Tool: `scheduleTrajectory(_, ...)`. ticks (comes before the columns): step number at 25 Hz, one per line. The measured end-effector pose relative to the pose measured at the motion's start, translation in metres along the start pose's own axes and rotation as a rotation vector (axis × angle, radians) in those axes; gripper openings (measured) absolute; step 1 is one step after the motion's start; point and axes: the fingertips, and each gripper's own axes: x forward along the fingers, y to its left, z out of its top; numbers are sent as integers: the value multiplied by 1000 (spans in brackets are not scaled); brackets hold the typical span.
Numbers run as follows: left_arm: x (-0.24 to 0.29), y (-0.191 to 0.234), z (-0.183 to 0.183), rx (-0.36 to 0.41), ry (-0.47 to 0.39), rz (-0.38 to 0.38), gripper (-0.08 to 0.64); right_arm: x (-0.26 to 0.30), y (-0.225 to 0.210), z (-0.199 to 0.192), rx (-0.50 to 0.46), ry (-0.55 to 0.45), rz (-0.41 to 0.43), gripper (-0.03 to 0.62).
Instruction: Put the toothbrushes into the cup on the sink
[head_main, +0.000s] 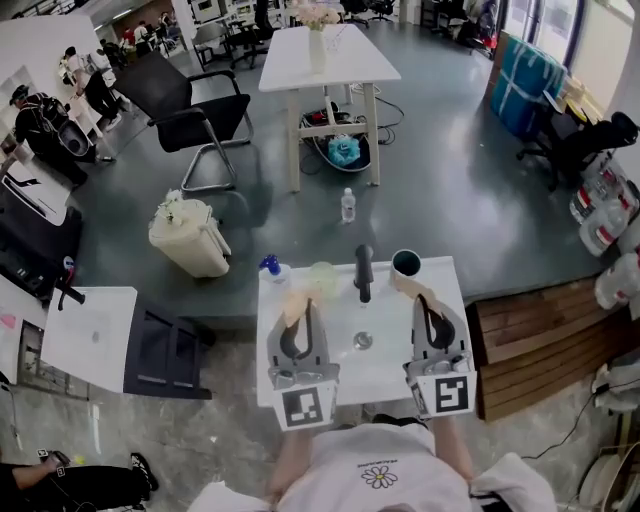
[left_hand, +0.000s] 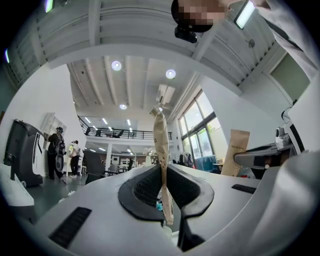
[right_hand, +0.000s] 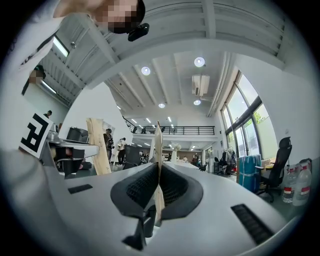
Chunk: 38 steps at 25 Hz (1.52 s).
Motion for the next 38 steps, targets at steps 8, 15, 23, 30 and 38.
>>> scheduleTrajectory(8, 27, -2, 1, 28, -18, 45, 38, 22, -14, -8, 9, -2, 50, 14)
scheduleTrajectory(15, 33, -4, 5, 36, -35, 70, 38, 25, -17, -8, 26, -23, 72, 14)
scheduleTrajectory(23, 34, -3, 12, 84, -52, 81, 38, 41, -33, -11, 56, -30, 56, 14)
scheduleTrajectory(30, 31, -4, 6, 66, -36, 97, 38, 66, -67, -39, 84, 50, 15, 14)
scheduleTrajectory(38, 32, -6, 3, 74, -17, 105, 38, 92, -89, -113, 138, 257, -1, 14)
